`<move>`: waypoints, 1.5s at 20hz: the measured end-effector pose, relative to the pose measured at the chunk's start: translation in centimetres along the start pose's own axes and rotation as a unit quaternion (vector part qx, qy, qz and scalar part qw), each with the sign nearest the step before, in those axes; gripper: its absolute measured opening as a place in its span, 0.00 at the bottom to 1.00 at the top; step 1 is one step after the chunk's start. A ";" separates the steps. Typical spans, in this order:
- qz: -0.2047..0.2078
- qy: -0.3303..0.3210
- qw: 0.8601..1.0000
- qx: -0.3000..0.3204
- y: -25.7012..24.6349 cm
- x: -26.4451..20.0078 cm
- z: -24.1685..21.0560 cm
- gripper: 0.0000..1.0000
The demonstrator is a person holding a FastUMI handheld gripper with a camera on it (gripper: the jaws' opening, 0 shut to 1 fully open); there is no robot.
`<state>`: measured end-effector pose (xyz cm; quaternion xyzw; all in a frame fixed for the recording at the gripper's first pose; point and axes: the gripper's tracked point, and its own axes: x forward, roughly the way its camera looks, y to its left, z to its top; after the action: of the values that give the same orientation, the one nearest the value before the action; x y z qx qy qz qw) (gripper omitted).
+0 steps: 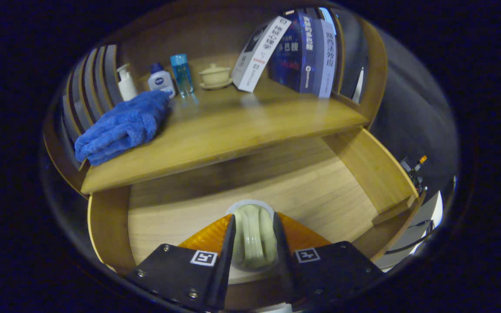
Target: Pull open the drawer, take out the items inside it, and place them on the countertop above the cabinet.
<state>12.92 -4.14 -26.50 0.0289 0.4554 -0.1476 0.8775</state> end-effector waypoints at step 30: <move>-0.066 -0.123 0.990 0.008 -3.1 -8.4 7.7 0.12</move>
<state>13.54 -6.60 -14.98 -0.0127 0.3437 -0.2113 0.9149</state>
